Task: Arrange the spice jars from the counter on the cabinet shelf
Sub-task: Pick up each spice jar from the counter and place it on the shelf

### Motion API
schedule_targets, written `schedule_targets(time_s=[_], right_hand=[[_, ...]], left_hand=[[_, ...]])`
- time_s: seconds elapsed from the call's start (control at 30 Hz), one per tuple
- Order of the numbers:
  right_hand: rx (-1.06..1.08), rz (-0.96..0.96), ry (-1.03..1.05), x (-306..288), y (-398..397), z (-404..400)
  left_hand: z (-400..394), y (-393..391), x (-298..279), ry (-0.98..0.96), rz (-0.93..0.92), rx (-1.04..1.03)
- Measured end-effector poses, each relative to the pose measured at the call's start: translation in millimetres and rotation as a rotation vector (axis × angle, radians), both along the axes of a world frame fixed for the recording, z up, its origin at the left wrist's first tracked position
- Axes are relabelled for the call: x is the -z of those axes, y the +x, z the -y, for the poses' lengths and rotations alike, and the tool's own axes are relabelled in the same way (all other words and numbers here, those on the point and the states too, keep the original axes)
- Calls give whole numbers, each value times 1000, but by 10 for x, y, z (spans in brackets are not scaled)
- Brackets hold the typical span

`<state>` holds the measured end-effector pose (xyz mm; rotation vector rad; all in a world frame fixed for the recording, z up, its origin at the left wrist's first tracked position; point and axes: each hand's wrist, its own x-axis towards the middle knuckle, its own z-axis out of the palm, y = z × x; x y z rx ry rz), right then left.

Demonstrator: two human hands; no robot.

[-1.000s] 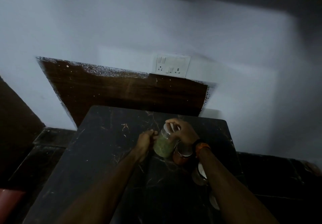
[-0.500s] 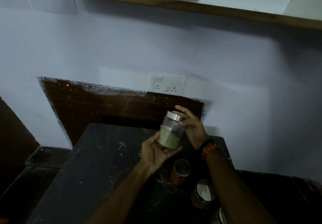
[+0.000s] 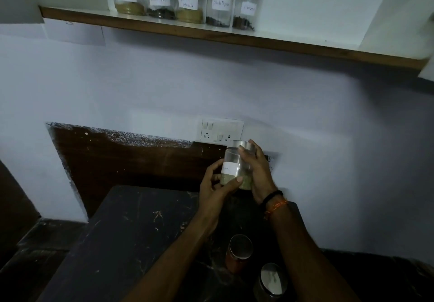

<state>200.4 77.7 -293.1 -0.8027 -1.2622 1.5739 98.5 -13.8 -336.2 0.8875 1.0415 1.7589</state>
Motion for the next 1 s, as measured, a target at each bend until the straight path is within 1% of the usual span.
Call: schedule_targets(time_s=[0.1,0.2,0.27,0.4,0.6,0.87,1.0], right_hand=[[-71,-162,-8,-106,49,-17],[-122,-315,-78,-178,91,4],[-118,-349,-111,-222,90,20],[-59,-321,-77,-351,113,-10],[-49,-257,-30,-711,137,-83],[-6,-234,103,-1390,185,-188],[1,-260,192,-1767,191,-237]], left_hand=[[-19,-66,-85,36,92,124],[-52,-115,-185,42,83,220],[-64,-122,-257,49,60,258],[-90,-130,-404,112,-48,238],[-199,-147,-692,156,-87,255],[-430,-179,-1308,218,-250,174],[-556,-196,-1653,298,-274,182]])
